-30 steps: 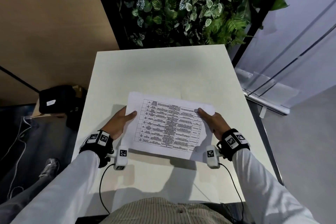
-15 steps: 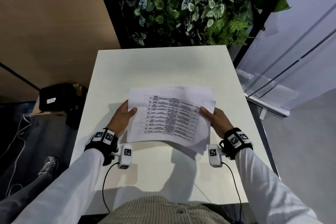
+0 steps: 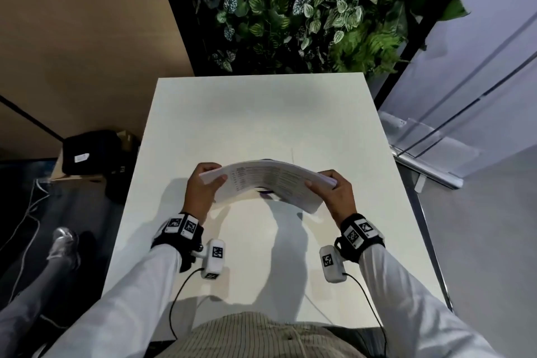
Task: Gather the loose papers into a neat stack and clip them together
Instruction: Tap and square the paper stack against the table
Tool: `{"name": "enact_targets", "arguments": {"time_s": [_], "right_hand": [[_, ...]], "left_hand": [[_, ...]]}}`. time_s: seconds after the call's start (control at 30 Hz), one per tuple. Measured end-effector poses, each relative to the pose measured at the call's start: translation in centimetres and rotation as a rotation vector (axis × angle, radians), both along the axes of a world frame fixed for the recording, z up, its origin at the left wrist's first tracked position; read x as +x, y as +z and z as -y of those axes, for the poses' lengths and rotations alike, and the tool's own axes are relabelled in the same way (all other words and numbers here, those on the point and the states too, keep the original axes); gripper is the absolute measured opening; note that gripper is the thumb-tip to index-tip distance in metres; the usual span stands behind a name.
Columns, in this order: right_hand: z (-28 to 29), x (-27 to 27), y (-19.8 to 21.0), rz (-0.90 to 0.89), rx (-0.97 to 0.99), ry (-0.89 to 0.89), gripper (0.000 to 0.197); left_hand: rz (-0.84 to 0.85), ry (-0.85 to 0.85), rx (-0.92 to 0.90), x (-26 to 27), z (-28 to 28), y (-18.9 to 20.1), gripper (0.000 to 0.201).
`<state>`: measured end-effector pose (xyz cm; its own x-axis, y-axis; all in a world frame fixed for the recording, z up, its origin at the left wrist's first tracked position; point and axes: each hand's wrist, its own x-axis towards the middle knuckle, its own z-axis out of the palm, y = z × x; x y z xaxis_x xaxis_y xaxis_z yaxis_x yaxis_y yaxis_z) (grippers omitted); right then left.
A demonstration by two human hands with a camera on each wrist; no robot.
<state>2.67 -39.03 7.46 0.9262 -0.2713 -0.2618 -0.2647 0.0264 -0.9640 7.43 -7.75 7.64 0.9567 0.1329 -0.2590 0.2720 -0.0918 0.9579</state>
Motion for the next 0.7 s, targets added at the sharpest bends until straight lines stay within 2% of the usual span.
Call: {"name": "enact_targets", "arguments": {"time_s": [0.1,0.3,0.37,0.5,0.57,0.7], "right_hand": [[-0.8,-0.2,-0.6,-0.03,-0.011,-0.056,0.027],[-1.8,1.0,-1.0,-0.02,-0.049,-0.08,0.025],[-1.8,1.3,-0.6,0.017,-0.029,-0.114,0.022],[-1.6,1.5,-0.6,0.043,-0.01,-0.226,0.043],[-1.5,1.4,-0.8,0.016,-0.05,-0.262,0.044],[-1.3,1.3,-0.3,0.028,-0.152,-0.195,0.04]], "left_hand": [[-0.029,0.039,-0.002,-0.8,1.0,-1.3,0.026],[-0.076,0.063,-0.025,-0.3,1.1,-1.7,0.017],[-0.072,0.092,-0.049,-0.3,1.0,-1.5,0.02],[-0.075,0.091,-0.065,-0.5,0.7,-1.7,0.023],[-0.085,0.078,-0.074,-0.4,0.8,-2.0,0.023],[-0.087,0.033,-0.033,-0.1,0.2,-2.4,0.019]]}}
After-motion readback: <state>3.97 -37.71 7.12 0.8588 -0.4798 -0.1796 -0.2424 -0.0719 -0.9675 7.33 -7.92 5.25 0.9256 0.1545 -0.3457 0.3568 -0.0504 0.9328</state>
